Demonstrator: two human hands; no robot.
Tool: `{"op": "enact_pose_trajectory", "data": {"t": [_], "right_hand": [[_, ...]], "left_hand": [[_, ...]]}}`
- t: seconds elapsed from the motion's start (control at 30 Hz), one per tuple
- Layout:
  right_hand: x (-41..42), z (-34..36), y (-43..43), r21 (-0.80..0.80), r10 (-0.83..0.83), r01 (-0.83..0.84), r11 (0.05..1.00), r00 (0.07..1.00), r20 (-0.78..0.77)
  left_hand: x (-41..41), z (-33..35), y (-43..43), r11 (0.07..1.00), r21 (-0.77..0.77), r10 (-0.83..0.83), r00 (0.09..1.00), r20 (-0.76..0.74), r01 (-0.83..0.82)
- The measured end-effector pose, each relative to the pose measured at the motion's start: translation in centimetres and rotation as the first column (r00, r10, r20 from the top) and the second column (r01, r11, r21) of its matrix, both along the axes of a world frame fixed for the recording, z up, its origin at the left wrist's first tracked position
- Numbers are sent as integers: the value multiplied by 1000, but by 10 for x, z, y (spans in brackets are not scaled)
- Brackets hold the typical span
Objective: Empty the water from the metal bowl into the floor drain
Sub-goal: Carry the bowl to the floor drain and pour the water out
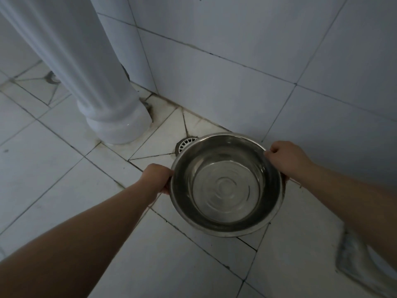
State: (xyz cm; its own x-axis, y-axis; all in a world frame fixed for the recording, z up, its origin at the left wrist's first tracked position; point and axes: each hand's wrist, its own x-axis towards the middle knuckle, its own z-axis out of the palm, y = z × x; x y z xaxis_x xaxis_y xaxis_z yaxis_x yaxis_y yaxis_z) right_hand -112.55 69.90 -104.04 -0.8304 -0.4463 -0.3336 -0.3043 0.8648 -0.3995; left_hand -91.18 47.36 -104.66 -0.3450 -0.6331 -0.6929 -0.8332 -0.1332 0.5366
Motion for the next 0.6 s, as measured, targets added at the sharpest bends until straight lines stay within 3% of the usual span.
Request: {"op": "enact_pose_trajectory", "data": {"t": [0.4, 0.6], "right_hand": [[-6, -5, -6, 4, 2, -2, 1000, 1000, -15], [-7, -2, -10, -4, 17, -17, 1000, 1000, -13]], "left_hand": [[-6, -6, -5, 997, -52, -55, 995, 81, 59], [-5, -6, -6, 995, -75, -69, 996, 52, 73]]}}
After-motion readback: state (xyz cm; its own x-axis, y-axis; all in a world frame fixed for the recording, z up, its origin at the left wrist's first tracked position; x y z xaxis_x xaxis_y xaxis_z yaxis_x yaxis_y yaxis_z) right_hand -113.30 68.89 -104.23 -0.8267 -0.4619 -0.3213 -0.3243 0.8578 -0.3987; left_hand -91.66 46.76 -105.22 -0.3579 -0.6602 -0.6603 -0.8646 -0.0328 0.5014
